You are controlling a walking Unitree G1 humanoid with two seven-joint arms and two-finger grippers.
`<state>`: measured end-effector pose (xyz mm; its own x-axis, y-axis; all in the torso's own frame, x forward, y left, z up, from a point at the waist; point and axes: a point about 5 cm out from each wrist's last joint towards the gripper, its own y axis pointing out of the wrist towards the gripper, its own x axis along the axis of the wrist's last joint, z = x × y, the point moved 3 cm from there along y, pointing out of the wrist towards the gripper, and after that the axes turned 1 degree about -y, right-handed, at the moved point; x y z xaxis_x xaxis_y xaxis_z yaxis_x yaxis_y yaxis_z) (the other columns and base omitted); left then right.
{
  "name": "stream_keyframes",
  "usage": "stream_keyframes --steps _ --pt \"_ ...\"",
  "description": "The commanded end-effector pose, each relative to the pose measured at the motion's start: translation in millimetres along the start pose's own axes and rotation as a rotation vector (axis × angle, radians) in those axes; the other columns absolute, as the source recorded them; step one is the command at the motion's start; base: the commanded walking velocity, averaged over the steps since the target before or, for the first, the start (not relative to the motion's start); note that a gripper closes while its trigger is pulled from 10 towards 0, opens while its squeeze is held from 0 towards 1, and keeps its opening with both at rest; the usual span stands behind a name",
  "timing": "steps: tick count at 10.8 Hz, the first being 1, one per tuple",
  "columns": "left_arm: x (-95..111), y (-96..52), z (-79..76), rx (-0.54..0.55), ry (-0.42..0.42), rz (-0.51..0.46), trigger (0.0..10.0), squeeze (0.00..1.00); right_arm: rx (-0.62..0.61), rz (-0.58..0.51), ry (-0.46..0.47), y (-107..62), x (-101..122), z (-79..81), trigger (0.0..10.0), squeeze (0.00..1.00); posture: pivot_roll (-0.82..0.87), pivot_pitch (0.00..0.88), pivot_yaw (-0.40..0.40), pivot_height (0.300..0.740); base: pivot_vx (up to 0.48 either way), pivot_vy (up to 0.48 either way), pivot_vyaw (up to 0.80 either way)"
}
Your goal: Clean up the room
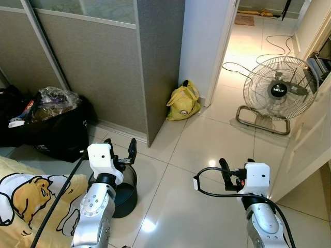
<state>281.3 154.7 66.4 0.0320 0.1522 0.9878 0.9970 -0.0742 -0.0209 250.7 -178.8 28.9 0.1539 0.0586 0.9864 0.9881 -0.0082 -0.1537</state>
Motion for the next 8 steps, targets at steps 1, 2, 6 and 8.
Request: stream_keyframes --steps 1,2,6,8 --pt "46.7 73.3 -34.2 -0.078 0.205 0.034 10.0 0.0 0.085 -0.108 0.145 82.7 95.2 50.6 10.0 0.0 0.08 0.0 0.019 0.736 0.0 0.0 0.0" --pt "46.7 73.3 -34.2 -0.078 0.205 0.034 10.0 0.0 0.085 -0.108 0.145 82.7 95.2 50.6 10.0 0.0 0.08 0.0 0.019 0.736 0.0 0.0 0.0" --pt "41.8 73.7 -31.0 -0.055 0.142 0.029 10.0 0.0 0.067 -0.089 0.075 77.2 72.9 35.1 10.0 0.0 0.04 0.0 -0.005 0.74 0.0 0.0 0.0" --pt "37.3 72.7 -33.3 -0.068 0.117 0.03 10.0 0.0 0.048 -0.09 0.054 74.5 65.6 28.1 10.0 0.0 0.04 0.0 -0.004 0.74 0.0 0.0 0.0"
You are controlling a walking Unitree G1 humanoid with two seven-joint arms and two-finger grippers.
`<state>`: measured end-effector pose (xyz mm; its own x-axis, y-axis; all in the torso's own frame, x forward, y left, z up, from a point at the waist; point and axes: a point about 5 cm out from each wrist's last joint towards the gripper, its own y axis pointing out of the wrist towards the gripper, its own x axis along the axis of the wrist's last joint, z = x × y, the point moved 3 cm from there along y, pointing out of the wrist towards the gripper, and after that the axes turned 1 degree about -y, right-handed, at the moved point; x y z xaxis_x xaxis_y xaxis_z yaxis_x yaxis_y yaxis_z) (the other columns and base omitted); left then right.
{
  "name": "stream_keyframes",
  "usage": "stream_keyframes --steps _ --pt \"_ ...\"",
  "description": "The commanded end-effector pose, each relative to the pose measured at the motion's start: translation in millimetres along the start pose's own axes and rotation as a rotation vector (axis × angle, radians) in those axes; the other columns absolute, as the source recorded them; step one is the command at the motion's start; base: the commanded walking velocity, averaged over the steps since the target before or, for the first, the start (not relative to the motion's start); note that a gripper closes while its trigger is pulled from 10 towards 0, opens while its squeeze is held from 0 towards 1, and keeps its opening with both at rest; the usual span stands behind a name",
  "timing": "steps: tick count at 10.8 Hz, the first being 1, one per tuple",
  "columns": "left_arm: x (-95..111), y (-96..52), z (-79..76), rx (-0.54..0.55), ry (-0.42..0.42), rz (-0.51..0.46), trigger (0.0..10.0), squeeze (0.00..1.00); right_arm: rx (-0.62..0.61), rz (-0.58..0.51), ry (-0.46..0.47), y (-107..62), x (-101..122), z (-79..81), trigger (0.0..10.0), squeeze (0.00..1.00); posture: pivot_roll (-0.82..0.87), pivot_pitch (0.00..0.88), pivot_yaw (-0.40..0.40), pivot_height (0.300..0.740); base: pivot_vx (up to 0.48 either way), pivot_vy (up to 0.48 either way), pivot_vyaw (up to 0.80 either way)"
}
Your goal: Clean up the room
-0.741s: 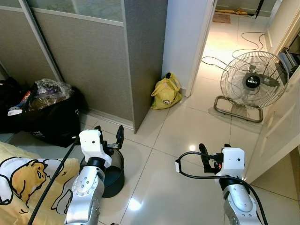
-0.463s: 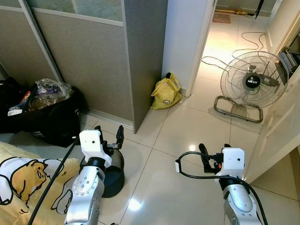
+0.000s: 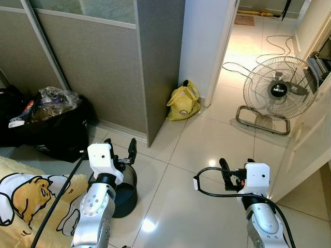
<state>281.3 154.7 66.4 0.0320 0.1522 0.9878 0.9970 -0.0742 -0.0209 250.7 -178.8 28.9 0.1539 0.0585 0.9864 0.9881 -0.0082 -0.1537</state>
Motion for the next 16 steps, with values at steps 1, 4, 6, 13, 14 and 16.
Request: stream_keyframes --steps 1,4,6,13,14,16 --pt "36.7 71.5 -37.9 -0.102 0.123 0.028 10.0 0.0 0.072 -0.054 0.108 73.3 60.6 32.1 10.0 0.0 0.04 0.0 -0.006 0.74 0.0 0.0 0.0" --pt "36.4 72.7 -33.0 -0.069 0.143 0.026 10.0 0.0 0.08 -0.062 0.117 73.5 63.0 33.7 10.0 0.0 0.04 0.0 -0.01 0.74 0.0 0.0 0.0" --pt "34.4 72.3 -36.2 -0.082 0.139 0.033 10.0 0.0 0.084 -0.072 0.116 74.0 65.5 33.4 10.0 0.0 0.04 0.0 -0.008 0.74 0.0 0.0 0.0" --pt "33.6 71.8 -37.1 -0.084 0.142 0.033 10.0 0.0 0.094 -0.047 0.015 73.7 60.9 34.7 10.0 0.0 0.03 0.0 -0.003 0.74 0.0 0.0 0.0" --pt "33.6 71.8 -37.1 -0.084 0.142 0.033 10.0 0.0 0.094 -0.047 0.015 73.7 60.9 34.7 10.0 0.0 0.03 0.0 -0.003 0.74 0.0 0.0 0.0" --pt "33.6 71.8 -37.1 -0.084 0.142 0.033 10.0 0.0 0.094 -0.047 0.015 73.7 60.9 34.7 10.0 0.0 0.03 0.0 -0.003 0.74 0.0 0.0 0.0"
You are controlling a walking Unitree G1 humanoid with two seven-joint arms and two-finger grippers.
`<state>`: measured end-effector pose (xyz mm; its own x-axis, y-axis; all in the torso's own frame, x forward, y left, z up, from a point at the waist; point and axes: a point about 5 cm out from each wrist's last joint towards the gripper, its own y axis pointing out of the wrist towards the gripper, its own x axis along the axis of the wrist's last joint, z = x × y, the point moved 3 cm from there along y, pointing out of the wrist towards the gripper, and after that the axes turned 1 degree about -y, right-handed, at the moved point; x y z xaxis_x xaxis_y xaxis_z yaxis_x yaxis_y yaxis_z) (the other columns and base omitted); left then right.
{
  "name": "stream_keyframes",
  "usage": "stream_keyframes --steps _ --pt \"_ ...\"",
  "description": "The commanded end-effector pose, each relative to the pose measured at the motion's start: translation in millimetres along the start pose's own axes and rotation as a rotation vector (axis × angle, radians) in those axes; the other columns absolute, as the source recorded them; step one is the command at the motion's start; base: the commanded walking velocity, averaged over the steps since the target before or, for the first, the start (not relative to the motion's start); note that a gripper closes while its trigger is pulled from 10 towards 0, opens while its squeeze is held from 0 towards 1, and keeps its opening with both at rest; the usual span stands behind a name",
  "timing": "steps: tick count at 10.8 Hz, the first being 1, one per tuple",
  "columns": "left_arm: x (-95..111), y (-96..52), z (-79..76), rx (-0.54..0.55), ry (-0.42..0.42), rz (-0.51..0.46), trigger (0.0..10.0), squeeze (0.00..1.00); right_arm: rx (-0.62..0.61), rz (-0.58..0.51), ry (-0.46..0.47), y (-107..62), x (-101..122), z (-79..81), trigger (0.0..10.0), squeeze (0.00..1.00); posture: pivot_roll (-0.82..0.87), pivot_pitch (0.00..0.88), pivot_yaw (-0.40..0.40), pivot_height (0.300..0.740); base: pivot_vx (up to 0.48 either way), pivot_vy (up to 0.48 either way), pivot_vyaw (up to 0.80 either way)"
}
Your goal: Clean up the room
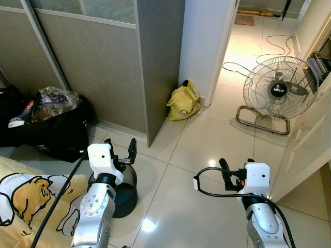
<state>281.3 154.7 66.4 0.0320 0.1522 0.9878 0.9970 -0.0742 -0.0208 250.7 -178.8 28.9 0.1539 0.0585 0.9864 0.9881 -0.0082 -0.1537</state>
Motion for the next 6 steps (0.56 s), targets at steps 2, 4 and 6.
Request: stream_keyframes --steps 2,4,6 --pt "33.5 71.8 -37.1 -0.084 0.142 0.033 10.0 0.0 0.094 -0.047 0.015 73.7 60.9 34.7 10.0 0.0 0.03 0.0 -0.003 0.74 0.0 0.0 0.0" --pt "35.8 71.8 -43.9 -0.107 0.159 0.016 10.0 0.0 0.088 -0.098 0.03 73.0 69.8 36.8 10.0 0.0 0.03 0.0 -0.003 0.74 0.0 0.0 0.0" --pt "38.5 72.5 -46.3 -0.117 0.154 0.001 10.0 0.0 0.087 -0.115 0.051 73.9 74.4 38.0 10.0 0.0 0.02 0.0 -0.005 0.74 0.0 0.0 0.0"
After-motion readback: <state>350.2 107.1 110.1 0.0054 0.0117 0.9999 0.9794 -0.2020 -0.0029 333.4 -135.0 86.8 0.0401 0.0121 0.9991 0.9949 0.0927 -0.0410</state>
